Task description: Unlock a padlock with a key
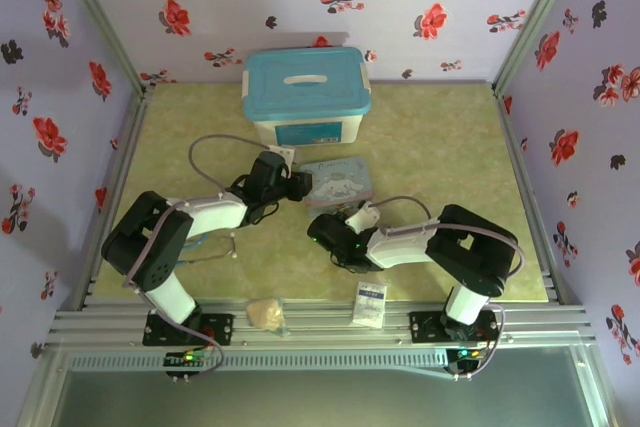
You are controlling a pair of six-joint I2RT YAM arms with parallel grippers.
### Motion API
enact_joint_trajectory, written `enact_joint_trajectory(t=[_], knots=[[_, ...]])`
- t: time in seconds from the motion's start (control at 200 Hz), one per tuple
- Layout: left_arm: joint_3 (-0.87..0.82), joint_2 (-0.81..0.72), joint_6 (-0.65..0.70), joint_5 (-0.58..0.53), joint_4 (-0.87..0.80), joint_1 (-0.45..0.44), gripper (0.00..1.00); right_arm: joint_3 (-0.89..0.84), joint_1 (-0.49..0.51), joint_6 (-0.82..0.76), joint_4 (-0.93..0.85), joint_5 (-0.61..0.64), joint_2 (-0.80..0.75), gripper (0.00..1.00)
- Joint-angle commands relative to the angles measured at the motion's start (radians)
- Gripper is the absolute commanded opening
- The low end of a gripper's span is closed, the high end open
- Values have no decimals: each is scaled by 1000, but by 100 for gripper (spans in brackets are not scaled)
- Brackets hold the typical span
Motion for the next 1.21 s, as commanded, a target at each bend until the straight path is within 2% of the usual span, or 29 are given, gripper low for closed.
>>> enact_joint_trajectory(t=[0.0, 0.28, 0.435, 0.57, 0.76, 1.115, 1.2], knots=[[7, 1, -6, 8, -112, 11, 40, -45, -12, -59, 46, 35, -34, 0], [29, -5, -27, 10, -115, 17, 40, -162, -65, -149, 351, -61, -22, 0], [58, 25, -25, 12, -141, 30, 40, -199, -68, -184, 415, -50, -45, 0], [51, 49, -28, 10, -121, 39, 39, -230, -80, -272, 543, -76, -52, 0], [47, 51, -16, -10, -127, 40, 38, -281, -85, -282, 630, -66, -61, 0], [43, 64, -18, -23, -119, 44, 37, -329, -95, -321, 600, -46, -161, 0], [42, 58, -19, -23, -118, 46, 37, -316, -106, -323, 500, -63, -194, 0]])
